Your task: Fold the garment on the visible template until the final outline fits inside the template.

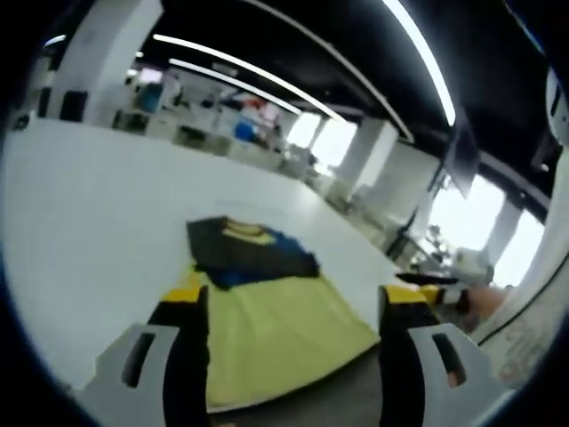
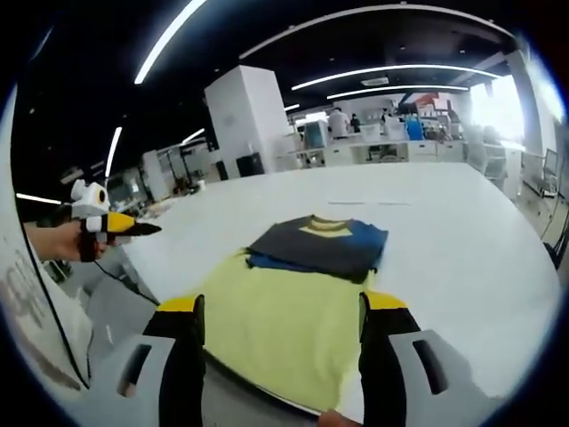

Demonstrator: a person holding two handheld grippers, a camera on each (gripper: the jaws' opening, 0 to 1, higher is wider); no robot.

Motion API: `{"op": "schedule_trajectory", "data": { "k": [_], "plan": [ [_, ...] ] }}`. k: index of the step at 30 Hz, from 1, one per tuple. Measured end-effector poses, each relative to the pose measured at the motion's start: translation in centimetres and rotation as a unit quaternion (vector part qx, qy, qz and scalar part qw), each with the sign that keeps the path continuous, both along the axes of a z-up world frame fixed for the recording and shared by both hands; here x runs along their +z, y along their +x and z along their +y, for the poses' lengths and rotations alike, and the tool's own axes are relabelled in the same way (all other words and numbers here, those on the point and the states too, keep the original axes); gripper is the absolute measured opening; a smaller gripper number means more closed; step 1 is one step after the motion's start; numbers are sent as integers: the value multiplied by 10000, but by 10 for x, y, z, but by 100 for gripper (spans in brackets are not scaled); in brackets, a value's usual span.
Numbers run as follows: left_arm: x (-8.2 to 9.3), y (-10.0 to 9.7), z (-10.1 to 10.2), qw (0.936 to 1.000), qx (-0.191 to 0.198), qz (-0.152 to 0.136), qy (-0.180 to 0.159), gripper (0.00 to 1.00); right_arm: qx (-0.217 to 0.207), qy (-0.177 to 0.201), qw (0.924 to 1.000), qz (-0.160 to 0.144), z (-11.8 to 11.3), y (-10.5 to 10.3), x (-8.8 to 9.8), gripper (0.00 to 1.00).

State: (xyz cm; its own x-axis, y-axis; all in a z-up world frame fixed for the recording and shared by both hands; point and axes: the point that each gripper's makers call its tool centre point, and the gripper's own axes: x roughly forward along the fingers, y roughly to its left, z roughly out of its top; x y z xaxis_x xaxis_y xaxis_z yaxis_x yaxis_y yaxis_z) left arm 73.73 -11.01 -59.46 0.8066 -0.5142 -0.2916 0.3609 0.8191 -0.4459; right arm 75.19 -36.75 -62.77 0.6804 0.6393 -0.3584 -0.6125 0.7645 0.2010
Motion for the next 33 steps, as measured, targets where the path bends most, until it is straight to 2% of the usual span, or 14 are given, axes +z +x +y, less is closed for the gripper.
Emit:
{"op": "schedule_trajectory", "data": {
  "k": [3, 4, 6, 8, 10, 13, 18, 19, 20, 21, 24, 25, 27, 33],
  "plan": [
    [-26, -8, 5, 9984, 31, 560, 3, 74, -25, -110, 9994, 313, -5, -5, -17, 71],
    [-36, -10, 9, 9968, 113, 791, -36, 73, -79, -222, 9976, 658, -10, -9, -32, 71],
    [-47, -12, 12, 9948, 181, 999, -104, 73, -74, -527, 9933, 1030, -18, -14, -53, 70],
    [-58, -18, 12, 9908, 160, 1330, -192, 73, -130, -653, 9897, 1267, -24, -17, -65, 69],
    [-67, -22, 13, 9878, 142, 1542, -168, 73, -186, -531, 9893, 1343, -25, -15, -68, 70],
    [-85, -28, 17, 9795, 24, 2010, 138, 65, -295, -495, 9823, 1781, -31, -20, -85, 70],
    [-108, -27, 19, 9684, -93, 2489, 131, 59, -202, -600, 9706, 2323, -33, -28, -112, 65],
    [-111, -28, 21, 9659, -115, 2581, 184, 58, -184, -571, 9688, 2404, -33, -30, -115, 63],
    [-119, -32, 24, 9597, -156, 2788, 308, 56, -205, -548, 9679, 2444, -33, -29, -118, 60],
    [-122, -31, 25, 9584, -174, 2827, 351, 55, -226, -542, 9667, 2490, -34, -29, -121, 58],
    [-136, -36, 28, 9472, -190, 3189, 269, 56, -288, -568, 9615, 2674, -38, -29, -132, 57],
    [-137, -35, 28, 9481, -200, 3162, 267, 56, -286, -585, 9598, 2731, -38, -30, -134, 57],
    [-143, -37, 30, 9431, -198, 3310, 233, 54, -281, -602, 9571, 2819, -39, -30, -139, 56],
    [-158, -36, 34, 9356, -197, 3520, 181, 49, -236, -652, 9576, 2797, -38, -23, -139, 46]
  ]
}}
